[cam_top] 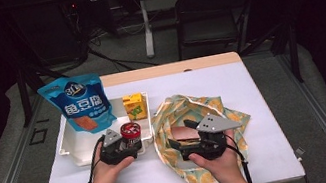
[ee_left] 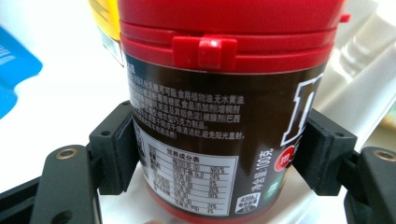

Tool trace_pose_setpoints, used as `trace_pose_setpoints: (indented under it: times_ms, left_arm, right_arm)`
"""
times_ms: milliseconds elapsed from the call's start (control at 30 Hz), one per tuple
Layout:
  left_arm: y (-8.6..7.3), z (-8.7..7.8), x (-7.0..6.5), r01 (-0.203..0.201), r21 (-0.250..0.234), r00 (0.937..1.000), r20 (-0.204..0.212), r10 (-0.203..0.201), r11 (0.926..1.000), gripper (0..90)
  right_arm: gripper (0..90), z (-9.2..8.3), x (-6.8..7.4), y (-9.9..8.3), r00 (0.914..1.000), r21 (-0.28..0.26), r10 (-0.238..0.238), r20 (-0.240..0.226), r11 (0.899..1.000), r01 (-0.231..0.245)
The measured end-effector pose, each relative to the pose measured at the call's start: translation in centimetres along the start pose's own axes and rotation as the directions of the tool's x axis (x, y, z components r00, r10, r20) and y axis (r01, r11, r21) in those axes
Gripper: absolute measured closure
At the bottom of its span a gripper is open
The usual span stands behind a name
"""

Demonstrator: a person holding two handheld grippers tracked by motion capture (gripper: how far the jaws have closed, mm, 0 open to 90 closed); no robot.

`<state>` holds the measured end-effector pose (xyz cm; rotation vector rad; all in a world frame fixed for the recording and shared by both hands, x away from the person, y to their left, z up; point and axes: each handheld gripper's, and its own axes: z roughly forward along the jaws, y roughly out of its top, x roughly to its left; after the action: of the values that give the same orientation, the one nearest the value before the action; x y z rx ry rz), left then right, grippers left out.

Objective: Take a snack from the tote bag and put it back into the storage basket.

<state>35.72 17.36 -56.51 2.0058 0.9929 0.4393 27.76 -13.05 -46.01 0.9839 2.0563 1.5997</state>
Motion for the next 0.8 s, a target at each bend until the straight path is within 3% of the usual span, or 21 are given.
trace_pose_setpoints:
  times_ms: [333, 500, 600, 800]
  left_arm:
    - [0.0, 0.1, -0.5, -0.025, 0.026, 0.9986, -0.046, 0.026, 0.9994, 25.2]
    - [-0.1, -0.2, -0.5, -0.049, 0.043, 0.9977, -0.045, 0.05, 0.9979, 24.2]
    - [-0.3, -0.5, -0.4, -0.048, 0.027, 0.9975, -0.051, 0.049, 0.9985, 22.2]
    - [-0.5, -2.2, -0.4, -0.046, -0.005, 0.9987, -0.025, 0.046, 0.9989, 18.8]
  right_arm:
    - [21.3, 0.0, -0.2, -0.2, 0.9999, 0.01, 0.005, 0.012, 1.0, -0.005]
    - [21.3, 0.0, -0.3, -0.2, 0.9999, 0.009, 0.008, 0.015, 1.0, -0.008]
    - [21.4, 0.0, -0.4, -0.3, 0.9999, 0.01, 0.008, 0.015, 1.0, -0.008]
    - [21.3, -0.2, -0.6, -0.4, 0.9998, 0.022, 0.001, 0.02, 1.0, -0.002]
